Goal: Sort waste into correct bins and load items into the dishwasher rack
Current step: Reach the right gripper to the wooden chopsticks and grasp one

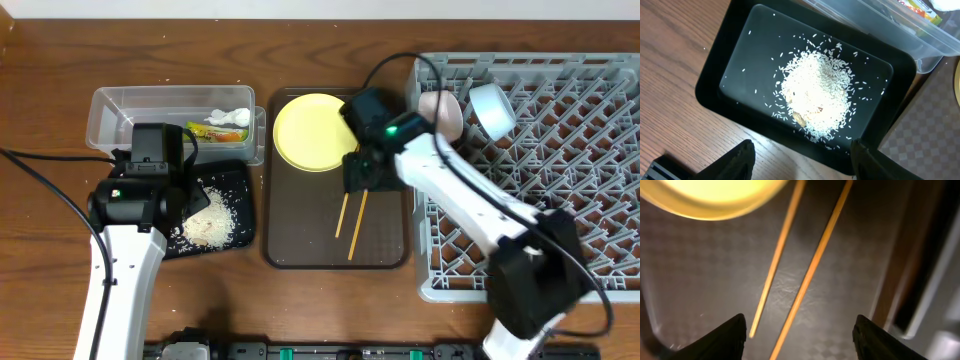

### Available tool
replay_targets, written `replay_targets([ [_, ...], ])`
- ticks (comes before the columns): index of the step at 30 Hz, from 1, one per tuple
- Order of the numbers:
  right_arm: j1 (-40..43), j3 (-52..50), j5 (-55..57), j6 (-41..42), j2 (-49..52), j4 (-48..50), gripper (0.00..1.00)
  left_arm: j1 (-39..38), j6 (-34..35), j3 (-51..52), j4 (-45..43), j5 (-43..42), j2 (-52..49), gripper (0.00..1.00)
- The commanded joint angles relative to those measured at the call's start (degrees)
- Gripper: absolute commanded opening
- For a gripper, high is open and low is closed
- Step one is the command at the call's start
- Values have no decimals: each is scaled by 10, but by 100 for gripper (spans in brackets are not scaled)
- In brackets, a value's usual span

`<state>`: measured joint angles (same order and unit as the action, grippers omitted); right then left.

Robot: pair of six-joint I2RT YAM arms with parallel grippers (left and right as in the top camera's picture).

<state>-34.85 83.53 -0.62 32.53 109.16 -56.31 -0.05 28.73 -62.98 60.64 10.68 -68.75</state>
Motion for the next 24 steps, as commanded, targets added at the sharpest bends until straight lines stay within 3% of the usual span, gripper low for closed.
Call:
replay_targets([
  [1,-18,-1,8,69,41,-3,65,3,7,1,2,3,-2,64],
  [12,-25,-5,-9,79,115,-2,55,3,7,1,2,3,-2,64],
  [19,-25,-13,-9,80,115,1,16,3,7,1,2,3,-2,64],
  [24,-25,-16,-14,79,115,-3,1,3,7,1,2,3,-2,64],
])
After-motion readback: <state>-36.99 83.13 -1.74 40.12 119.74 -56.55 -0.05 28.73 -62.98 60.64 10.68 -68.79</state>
